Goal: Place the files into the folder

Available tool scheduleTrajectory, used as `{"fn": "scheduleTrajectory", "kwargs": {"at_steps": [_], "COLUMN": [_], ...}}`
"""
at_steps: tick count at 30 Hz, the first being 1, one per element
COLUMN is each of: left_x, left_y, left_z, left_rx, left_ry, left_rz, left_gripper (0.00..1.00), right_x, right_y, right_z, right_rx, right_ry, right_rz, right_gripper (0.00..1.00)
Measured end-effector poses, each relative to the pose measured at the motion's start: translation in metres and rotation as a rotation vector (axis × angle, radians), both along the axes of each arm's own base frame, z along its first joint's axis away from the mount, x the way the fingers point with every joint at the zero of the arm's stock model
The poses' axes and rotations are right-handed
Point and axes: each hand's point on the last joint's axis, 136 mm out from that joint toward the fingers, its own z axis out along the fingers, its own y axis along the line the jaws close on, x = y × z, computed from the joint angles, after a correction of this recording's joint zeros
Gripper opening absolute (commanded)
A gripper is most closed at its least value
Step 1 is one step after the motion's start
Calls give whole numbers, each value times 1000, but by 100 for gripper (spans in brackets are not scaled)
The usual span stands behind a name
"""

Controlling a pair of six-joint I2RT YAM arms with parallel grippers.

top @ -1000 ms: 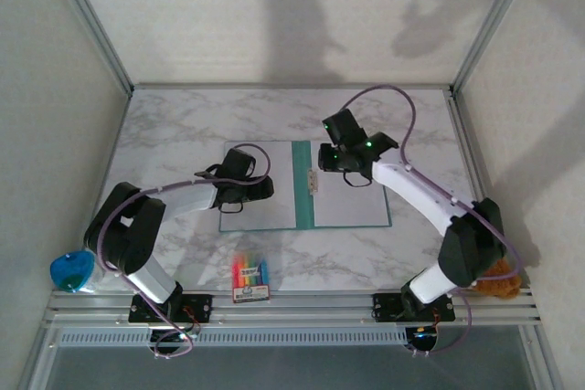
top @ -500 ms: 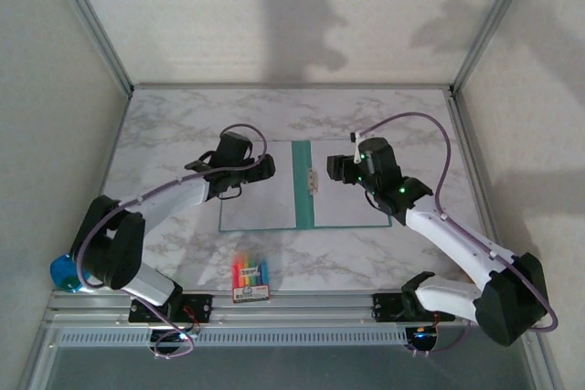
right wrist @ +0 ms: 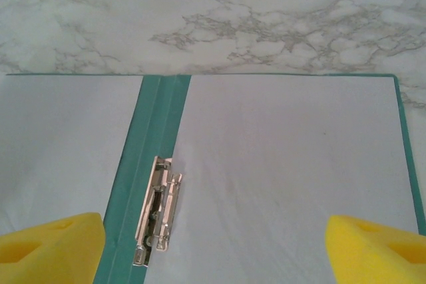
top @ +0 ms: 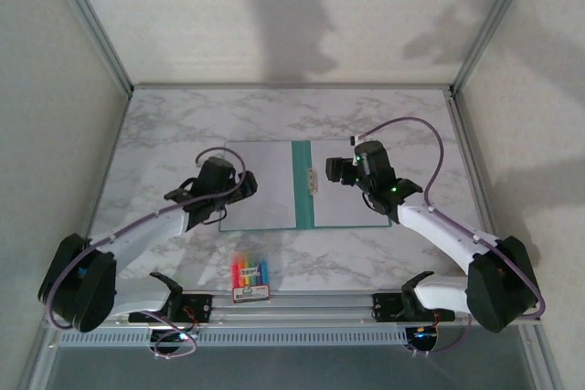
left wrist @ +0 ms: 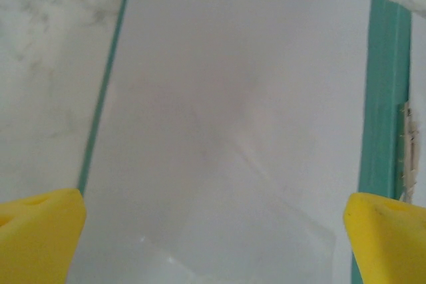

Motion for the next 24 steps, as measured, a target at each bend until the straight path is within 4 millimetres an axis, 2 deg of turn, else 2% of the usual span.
{"fn": "scheduleTrajectory", "kwargs": {"at_steps": [4,9,13,20,24], "left_x": [-19,-29,-36,-52,-60], "left_y": [15,22,26,21,14], "left_z": [0,-3,-15,-43,-49], "left_rx": [-41,-62,-83,-115,-156], "left_ry": [-35,-29,17,171,220], "left_rz": [56,96,123,117,93], "left_gripper": [100,99,100,95,92], "right_x": [1,3,4,5,5], "right_y": [1,4,5,5,5], "right_z": [-12,-15,-17,-26,-26], "right_rx": [-11,5,11,-1,0], "right_ry": [29,38,42,65,65], "right_rz": [-3,-6,-8,-11,-11], "right_gripper": [86,87,87,87,87]}}
